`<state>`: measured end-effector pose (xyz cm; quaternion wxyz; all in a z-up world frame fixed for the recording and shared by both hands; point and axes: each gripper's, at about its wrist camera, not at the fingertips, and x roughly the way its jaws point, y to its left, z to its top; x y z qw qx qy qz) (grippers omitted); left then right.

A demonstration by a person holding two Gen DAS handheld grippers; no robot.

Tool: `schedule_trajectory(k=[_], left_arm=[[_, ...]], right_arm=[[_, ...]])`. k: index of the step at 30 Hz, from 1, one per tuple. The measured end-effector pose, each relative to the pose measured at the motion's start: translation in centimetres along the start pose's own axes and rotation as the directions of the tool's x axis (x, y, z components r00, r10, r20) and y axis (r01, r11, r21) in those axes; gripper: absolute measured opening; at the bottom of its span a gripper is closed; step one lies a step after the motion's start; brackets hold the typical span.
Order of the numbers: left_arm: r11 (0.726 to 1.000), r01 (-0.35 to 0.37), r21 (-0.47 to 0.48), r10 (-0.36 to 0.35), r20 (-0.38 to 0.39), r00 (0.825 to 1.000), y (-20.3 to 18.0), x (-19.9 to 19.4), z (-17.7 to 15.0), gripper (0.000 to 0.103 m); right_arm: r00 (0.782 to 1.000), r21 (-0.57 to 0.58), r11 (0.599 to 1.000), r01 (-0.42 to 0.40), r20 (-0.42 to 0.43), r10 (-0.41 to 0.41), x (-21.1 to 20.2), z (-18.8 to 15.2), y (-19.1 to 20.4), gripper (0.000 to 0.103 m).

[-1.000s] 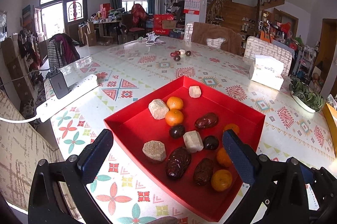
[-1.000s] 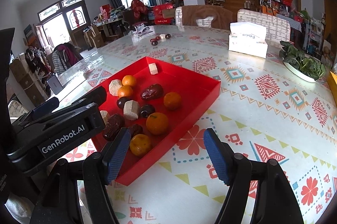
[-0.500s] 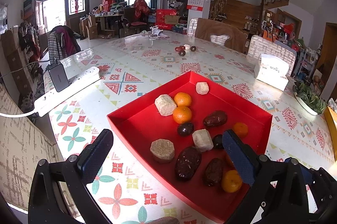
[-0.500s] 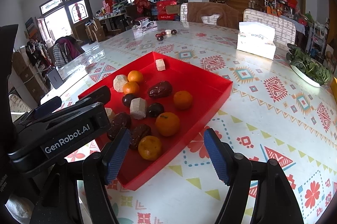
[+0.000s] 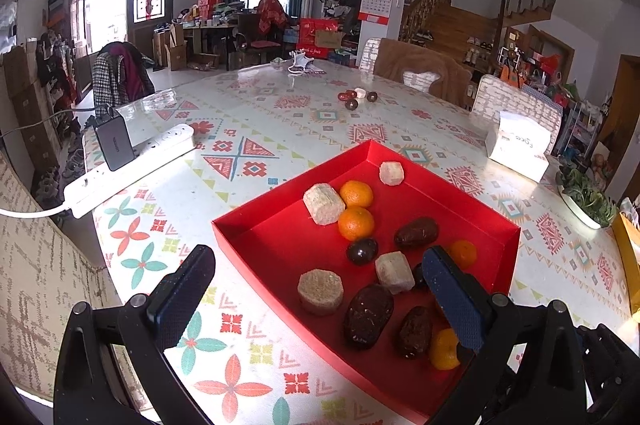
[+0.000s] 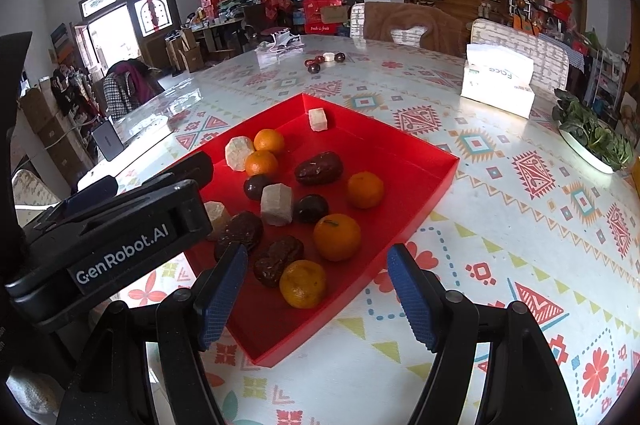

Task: Organize fruits

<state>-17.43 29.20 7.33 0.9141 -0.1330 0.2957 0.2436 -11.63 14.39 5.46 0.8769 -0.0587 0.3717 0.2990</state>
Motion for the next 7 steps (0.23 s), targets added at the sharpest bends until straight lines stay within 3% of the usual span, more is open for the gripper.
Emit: schedule_trajectory(k=[7], left_arm=[[1.0, 0.006, 0.013, -0.006, -0.002, 1.0, -0.3, -1.1, 0.2, 0.103]], right_arm=[[1.0, 0.034, 0.999, -0.012, 0.019, 0.011, -1.1, -0.2, -0.8, 0.077]])
